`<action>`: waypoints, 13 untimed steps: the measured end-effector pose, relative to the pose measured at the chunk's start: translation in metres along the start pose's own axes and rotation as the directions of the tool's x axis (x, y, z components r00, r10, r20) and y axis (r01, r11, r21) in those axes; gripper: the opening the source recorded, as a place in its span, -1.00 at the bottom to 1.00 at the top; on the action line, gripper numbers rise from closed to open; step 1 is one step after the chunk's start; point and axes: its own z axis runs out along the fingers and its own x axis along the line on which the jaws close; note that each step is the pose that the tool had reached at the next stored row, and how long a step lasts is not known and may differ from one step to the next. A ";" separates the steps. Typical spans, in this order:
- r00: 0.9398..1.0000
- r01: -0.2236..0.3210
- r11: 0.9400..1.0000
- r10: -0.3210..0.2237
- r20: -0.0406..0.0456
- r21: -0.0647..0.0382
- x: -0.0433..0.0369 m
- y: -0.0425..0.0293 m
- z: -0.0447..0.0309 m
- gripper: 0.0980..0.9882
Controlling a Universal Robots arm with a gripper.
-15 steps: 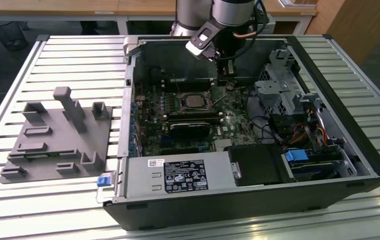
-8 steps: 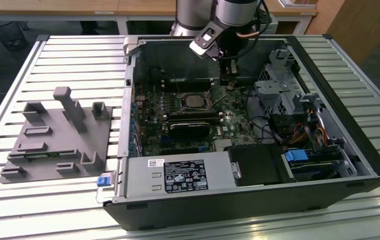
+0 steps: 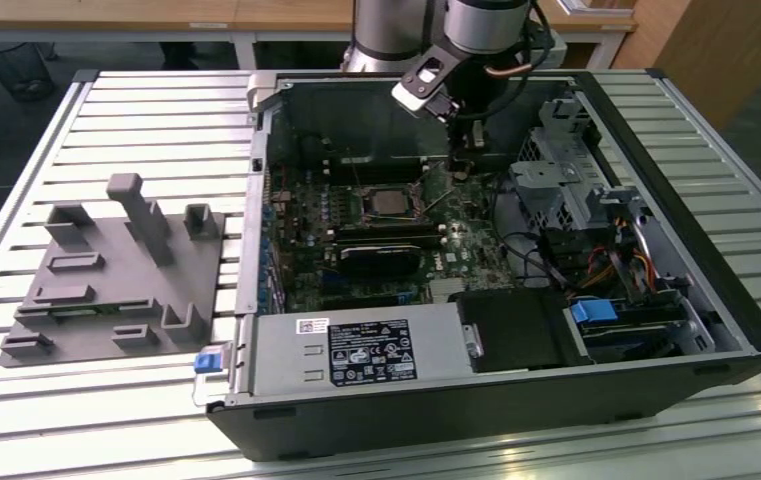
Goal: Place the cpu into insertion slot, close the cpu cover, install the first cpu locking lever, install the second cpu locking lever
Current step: 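Close the cpu cover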
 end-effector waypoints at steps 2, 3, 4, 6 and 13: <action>1.000 0.000 1.000 0.000 0.000 0.000 0.0004 0.0020 0.0009 -0.98; 1.000 0.000 1.000 0.000 0.000 0.000 0.0005 0.0028 0.0013 -0.98; 1.000 0.000 1.000 0.000 0.000 0.000 0.0006 0.0037 0.0019 -0.98; 1.000 0.000 1.000 0.000 0.000 0.000 0.0010 0.0056 0.0029 -0.98; 1.000 0.000 1.000 0.000 0.000 0.000 0.0038 0.0109 0.0073 -0.98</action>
